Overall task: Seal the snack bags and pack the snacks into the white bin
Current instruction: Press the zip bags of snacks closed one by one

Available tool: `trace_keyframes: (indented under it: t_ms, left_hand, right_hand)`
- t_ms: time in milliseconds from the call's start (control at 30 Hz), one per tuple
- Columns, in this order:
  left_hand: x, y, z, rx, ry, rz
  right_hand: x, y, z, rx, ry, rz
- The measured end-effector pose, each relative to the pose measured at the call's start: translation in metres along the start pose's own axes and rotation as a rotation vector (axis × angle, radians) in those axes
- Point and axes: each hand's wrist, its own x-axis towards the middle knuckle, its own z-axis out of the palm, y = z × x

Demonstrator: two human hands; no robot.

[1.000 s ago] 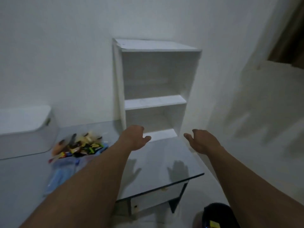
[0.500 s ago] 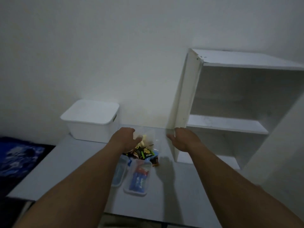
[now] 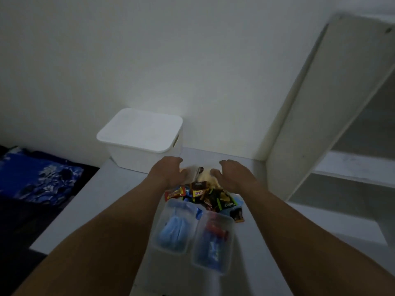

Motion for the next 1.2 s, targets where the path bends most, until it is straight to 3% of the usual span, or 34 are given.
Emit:
trace_keyframes:
  t_ms: [267,567,833,1033,1200]
  left_hand:
    - [0.103,-0.032,0.047,0.006,-0.126,0.146]
    - [0.153,-0.039,0.105,-0.079,-0.160,0.207]
    - [0.166,-0.042,0.118,-0.155,-0.151,0.181]
    - [0.157,-0.038,0.096,-0.269,-0.039,0.154]
    - [0.135,-0.019,0.061,-0.366,-0.040,0.145]
  right_hand:
    - [0.074,-0.031,0.058,0.083,0.077,0.046]
    - [0.095,-0.029,0.098,0.096,-0.007,0.183]
    - [0.103,-0.035,0.113,0.382,-0.036,0.333]
    - [0.088,-0.041,0.095,0.634,0.088,0.410]
    - [0.065,-0.041,0.065,0.776,0.162,0.451]
